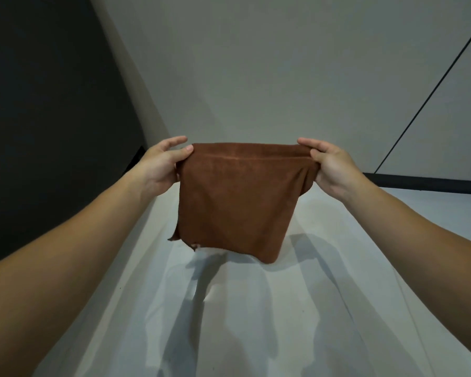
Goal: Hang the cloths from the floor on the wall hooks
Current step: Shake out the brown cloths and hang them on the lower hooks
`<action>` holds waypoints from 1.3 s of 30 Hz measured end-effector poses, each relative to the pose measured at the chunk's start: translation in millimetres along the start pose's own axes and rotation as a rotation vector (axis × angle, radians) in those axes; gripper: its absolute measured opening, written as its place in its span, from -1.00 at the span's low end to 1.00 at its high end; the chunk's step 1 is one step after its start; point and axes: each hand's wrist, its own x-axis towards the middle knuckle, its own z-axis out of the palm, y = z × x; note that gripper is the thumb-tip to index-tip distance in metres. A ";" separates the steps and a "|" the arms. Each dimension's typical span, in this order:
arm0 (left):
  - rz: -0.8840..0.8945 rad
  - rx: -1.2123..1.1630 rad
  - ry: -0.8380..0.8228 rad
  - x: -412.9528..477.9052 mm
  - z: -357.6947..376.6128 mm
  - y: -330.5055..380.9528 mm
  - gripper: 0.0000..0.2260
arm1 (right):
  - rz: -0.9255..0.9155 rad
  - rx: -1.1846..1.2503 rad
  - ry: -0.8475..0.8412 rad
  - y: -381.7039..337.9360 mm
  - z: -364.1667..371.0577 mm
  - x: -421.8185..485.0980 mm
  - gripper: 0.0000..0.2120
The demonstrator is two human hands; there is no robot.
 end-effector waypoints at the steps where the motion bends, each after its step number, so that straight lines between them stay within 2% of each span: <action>1: 0.003 -0.029 0.031 0.3 -0.5 0.7 -0.71 | -0.012 -0.014 0.009 -1.6 0.4 -0.4 -0.60; 4: -0.004 -0.103 0.125 0.7 -1.5 1.0 -0.79 | -0.034 -0.047 0.056 -4.3 -1.1 -0.1 -0.59; 9: 0.084 -0.056 0.312 1.3 -6.9 2.1 -0.85 | -0.050 -0.080 0.123 -4.6 -9.4 2.1 -0.60; 12: 0.127 -0.066 0.353 -0.5 -6.6 1.8 -0.79 | -0.051 -0.105 0.090 -1.2 -11.8 2.6 -0.60; 14: 0.135 -0.085 0.305 -1.7 -6.4 2.5 -0.68 | -0.042 -0.088 0.053 0.7 -11.1 3.1 -0.59; 18: 0.163 -0.083 0.101 -4.6 -8.4 2.1 -0.40 | -0.025 -0.047 0.034 -0.9 -9.5 1.8 -0.55; 22: 0.264 0.431 0.094 -4.1 -3.8 -3.9 -0.46 | -0.037 -0.096 -0.004 0.5 -4.1 -0.5 -0.52; 27: 0.216 0.711 0.110 -3.2 22.5 -20.5 -0.54 | -0.043 -0.167 -0.145 5.4 18.1 -10.8 -0.52; 32: 0.273 0.706 -0.075 -17.5 66.5 -31.2 -0.68 | -0.046 -0.184 -0.226 9.9 46.5 -19.9 -0.49; 34: 0.283 0.707 -0.144 -23.5 81.0 -33.5 -0.60 | -0.055 -0.197 -0.235 9.9 54.7 -23.3 -0.49; 39: 0.364 0.827 -0.011 -27.8 92.0 -40.8 -0.40 | -0.039 -0.155 -0.250 5.5 65.4 -31.5 -0.45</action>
